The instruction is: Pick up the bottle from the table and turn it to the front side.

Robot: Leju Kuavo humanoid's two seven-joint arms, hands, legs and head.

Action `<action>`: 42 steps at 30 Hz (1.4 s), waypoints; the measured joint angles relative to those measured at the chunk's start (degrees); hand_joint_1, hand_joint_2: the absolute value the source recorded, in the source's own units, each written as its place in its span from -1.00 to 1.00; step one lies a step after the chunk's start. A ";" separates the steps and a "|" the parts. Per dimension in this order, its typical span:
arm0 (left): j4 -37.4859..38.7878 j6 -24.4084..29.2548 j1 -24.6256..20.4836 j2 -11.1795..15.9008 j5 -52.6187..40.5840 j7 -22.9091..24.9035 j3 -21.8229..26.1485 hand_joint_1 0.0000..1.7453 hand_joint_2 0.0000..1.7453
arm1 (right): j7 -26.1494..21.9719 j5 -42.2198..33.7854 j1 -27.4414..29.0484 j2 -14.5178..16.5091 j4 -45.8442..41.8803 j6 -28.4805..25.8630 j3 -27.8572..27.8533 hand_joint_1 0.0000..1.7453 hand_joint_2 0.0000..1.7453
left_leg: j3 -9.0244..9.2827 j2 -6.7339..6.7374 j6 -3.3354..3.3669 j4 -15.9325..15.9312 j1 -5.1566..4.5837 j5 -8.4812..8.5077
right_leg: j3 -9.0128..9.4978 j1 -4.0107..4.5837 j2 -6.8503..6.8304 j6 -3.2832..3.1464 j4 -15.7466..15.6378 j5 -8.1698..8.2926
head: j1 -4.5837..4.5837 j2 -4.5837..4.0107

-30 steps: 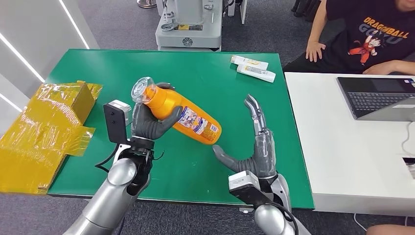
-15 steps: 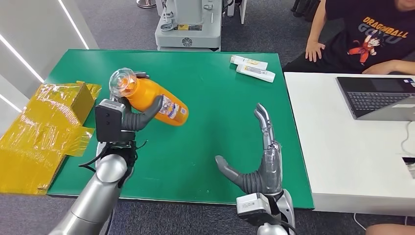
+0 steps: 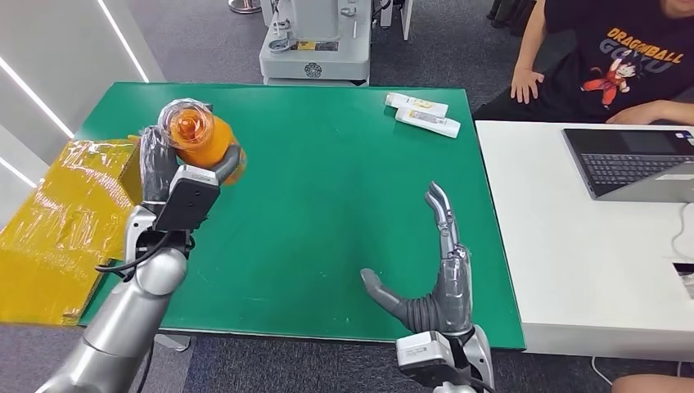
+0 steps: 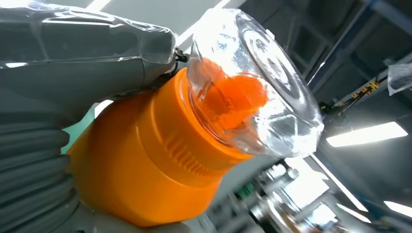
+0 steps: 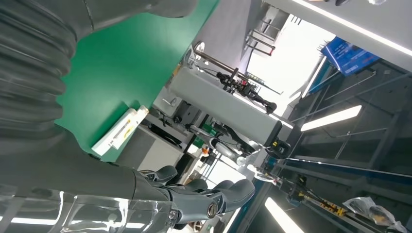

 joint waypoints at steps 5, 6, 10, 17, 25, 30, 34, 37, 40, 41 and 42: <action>0.13 -3.98 -3.98 6.18 -15.13 4.10 0.02 1.00 1.00 | -0.40 1.15 2.47 0.02 -1.42 0.71 -0.45 -1.00 1.00 | 0.01 0.01 -0.03 -0.03 0.03 0.02 | -0.01 0.03 0.01 -0.06 0.05 -0.04 | -0.01 0.00; 0.13 -4.06 -4.38 7.03 -17.56 4.75 0.01 1.00 1.00 | -0.30 1.50 2.79 0.02 -1.73 1.07 -0.52 -1.00 1.00 | 0.00 0.02 -0.04 -0.04 0.03 0.02 | -0.01 0.04 0.01 -0.07 0.06 -0.04 | -0.01 0.00; 0.13 -3.96 -4.68 7.80 -20.14 5.41 0.01 1.00 1.00 | -0.15 1.82 3.05 0.02 -2.03 1.48 -0.58 -1.00 1.00 | 0.00 0.04 -0.04 -0.04 0.03 0.01 | -0.01 0.04 0.03 -0.07 0.07 -0.04 | 0.01 0.00; 0.67 -5.75 -6.87 17.30 -39.95 7.62 -0.50 1.00 1.00 | -0.96 1.95 5.30 0.49 -4.25 4.61 -1.72 -1.00 1.00 | 0.02 0.13 -0.10 -0.04 0.03 -0.03 | -0.05 0.03 0.12 -0.11 0.04 -0.07 | 0.01 0.00; 3.95 -9.01 -7.31 19.13 -45.19 7.52 -1.56 1.00 1.00 | -1.81 1.07 5.34 0.99 -4.23 5.74 -2.08 -1.00 1.00 | 0.02 0.11 -0.10 -0.04 0.02 -0.03 | -0.04 0.03 0.11 -0.11 0.04 -0.07 | 0.02 0.00; 7.39 -12.09 -7.27 18.90 -45.86 6.42 -2.80 1.00 1.00 | -2.19 0.60 5.35 1.03 -4.23 6.49 -2.23 -1.00 1.00 | 0.02 0.11 -0.10 -0.04 0.02 -0.03 | -0.05 0.02 0.11 -0.11 0.03 -0.07 | 0.01 0.00; 10.75 -13.48 -6.38 17.69 -45.55 5.62 -3.94 1.00 1.00 | -2.31 0.30 5.35 1.20 -4.30 6.88 -2.30 -1.00 1.00 | 0.02 0.11 -0.10 -0.04 0.01 -0.03 | -0.05 0.02 0.10 -0.11 0.02 -0.07 | 0.01 0.00; 13.57 -14.36 -5.68 16.04 -46.30 5.63 -4.80 1.00 1.00 | -2.26 0.32 5.34 1.28 -4.65 7.02 -2.31 -1.00 1.00 | 0.01 0.10 -0.09 -0.04 0.01 -0.03 | -0.05 0.02 0.09 -0.11 0.02 -0.07 | 0.02 0.00; 17.00 -14.81 -5.73 14.47 -46.43 5.82 -5.16 1.00 1.00 | -2.16 0.40 5.35 1.29 -5.03 7.16 -2.31 -1.00 1.00 | 0.01 0.12 -0.09 -0.04 0.01 -0.03 | -0.05 0.01 0.11 -0.11 0.02 -0.07 | 0.01 0.00; 18.17 -14.78 -5.87 14.01 -46.40 6.03 -5.18 1.00 1.00 | -2.14 0.44 5.36 1.29 -5.10 7.18 -2.32 -1.00 1.00 | 0.01 0.12 -0.09 -0.03 0.01 -0.03 | -0.05 0.01 0.11 -0.11 0.02 -0.07 | 0.01 0.00; 19.47 -14.70 -6.05 13.55 -46.28 6.34 -5.19 1.00 1.00 | -2.11 0.46 5.36 1.29 -5.16 7.20 -2.33 -1.00 1.00 | 0.01 0.11 -0.09 -0.03 0.01 -0.03 | -0.05 0.01 0.11 -0.11 0.02 -0.07 | 0.01 0.00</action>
